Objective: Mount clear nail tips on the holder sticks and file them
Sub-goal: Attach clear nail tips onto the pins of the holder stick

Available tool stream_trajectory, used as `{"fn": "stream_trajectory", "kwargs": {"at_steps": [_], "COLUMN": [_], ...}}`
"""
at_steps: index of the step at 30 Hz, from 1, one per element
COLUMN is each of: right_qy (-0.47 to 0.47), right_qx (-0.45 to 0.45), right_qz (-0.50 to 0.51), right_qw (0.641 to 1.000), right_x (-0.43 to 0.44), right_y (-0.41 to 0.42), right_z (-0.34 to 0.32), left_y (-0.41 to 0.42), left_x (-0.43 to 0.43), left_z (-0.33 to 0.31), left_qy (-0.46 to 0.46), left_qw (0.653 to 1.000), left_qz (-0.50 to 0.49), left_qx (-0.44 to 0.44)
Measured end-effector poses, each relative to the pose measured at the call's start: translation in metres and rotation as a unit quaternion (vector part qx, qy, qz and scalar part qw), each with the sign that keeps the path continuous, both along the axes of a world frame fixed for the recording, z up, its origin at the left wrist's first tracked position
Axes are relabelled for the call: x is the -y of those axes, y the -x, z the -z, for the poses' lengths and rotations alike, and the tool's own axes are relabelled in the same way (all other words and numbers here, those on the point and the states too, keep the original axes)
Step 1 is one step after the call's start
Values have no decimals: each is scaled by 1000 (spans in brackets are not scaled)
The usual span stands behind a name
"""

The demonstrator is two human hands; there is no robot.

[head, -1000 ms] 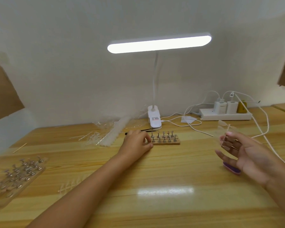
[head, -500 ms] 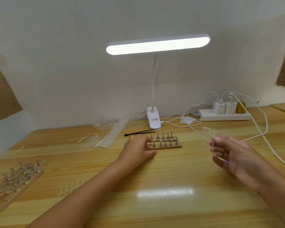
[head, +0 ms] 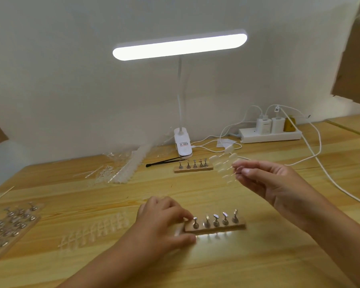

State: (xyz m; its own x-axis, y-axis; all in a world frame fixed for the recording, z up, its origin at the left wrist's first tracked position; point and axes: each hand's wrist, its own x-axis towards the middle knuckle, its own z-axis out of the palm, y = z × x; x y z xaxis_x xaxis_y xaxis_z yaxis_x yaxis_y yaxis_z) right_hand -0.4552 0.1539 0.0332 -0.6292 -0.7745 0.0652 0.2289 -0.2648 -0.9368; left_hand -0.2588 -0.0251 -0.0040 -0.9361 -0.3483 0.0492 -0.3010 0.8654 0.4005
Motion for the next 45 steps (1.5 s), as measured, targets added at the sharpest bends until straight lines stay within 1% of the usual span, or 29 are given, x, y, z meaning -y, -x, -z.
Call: {"fn": "stream_trajectory", "kwargs": {"at_steps": [2, 4, 5, 7, 9, 11, 14, 18, 22, 23, 24, 25, 26, 27, 28, 29, 30, 31, 32, 33, 34, 35, 36, 37, 38, 39, 40, 43, 45], "right_qy": [-19, -43, -52, -60, -49, -46, -80, -132, -115, -91, -64, -41, -28, -19, -16, -13, -14, -14, -17, -26, -35, -39, -40, -42, -46, -54, -61, -80, -101], "right_qx": [-36, -83, -106, -138, -148, -152, -182, -254, -329, -371, -442, -528, -609, -662, -674, -646, -569, -449, -321, -215, -142, -97, -77, -79, -97, -120, -148, -247, -337], "right_qz": [-14, -34, -45, -60, -62, -57, -37, -20, 8, 31, 63, 90, 102, 100, 92, 81, 64, 33, -13, -54, -80, -89, -87, -81, -75, -70, -67, -37, 2], "right_qw": [999, 995, 992, 987, 986, 986, 979, 958, 937, 924, 893, 844, 786, 743, 733, 759, 820, 893, 947, 975, 986, 991, 992, 993, 991, 989, 985, 965, 936], "right_x": [1, 1, 2, 4, 6, 8, 9, 9, 11, 11, 10, 9, 9, 8, 8, 8, 9, 9, 10, 10, 9, 9, 9, 8, 8, 8, 7, 7, 8], "right_y": [-7, -15, -20, -30, -39, -46, -49, -47, -48, -49, -49, -50, -50, -51, -51, -52, -54, -56, -55, -52, -49, -47, -44, -44, -43, -42, -43, -45, -47], "right_z": [-1, -3, -3, -2, 0, -1, 0, 6, 12, 12, 13, 14, 14, 15, 17, 17, 14, 9, 5, 3, 3, 2, 1, 0, 0, 0, 0, -1, 1], "left_y": [-1, 4, 7, 10, 10, 8, 5, 3, 2, 2, 2, 2, 1, 1, 1, 0, 0, -2, -2, -3, -3, -3, -4, -4, -5, -6, -6, -4, -3], "left_x": [-10, -17, -21, -27, -34, -36, -33, -32, -35, -35, -35, -35, -35, -35, -35, -35, -35, -35, -34, -32, -32, -31, -32, -32, -33, -33, -32, -29, -29], "left_z": [-10, -24, -28, -32, -31, -28, -23, -22, -22, -22, -22, -22, -22, -23, -24, -23, -23, -23, -22, -19, -18, -17, -17, -18, -21, -24, -25, -22, -21], "left_qy": [-34, -135, -204, -334, -394, -421, -452, -449, -453, -461, -472, -487, -506, -523, -529, -517, -486, -431, -343, -238, -146, -94, -100, -155, -240, -326, -386, -453, -502], "left_qw": [999, 984, 968, 928, 902, 885, 868, 869, 865, 860, 855, 846, 835, 824, 820, 826, 842, 867, 897, 921, 932, 934, 932, 929, 918, 900, 884, 860, 833], "left_qz": [4, -16, -26, -19, -7, -8, -20, -19, -22, -25, -29, -30, -31, -34, -35, -31, -20, -2, 17, 41, 62, 79, 91, 97, 102, 105, 101, 83, 82], "left_qx": [-34, -111, -141, -163, -178, -198, -206, -208, -216, -216, -215, -214, -213, -214, -217, -224, -234, -251, -278, -307, -325, -336, -336, -322, -298, -269, -245, -221, -216]}}
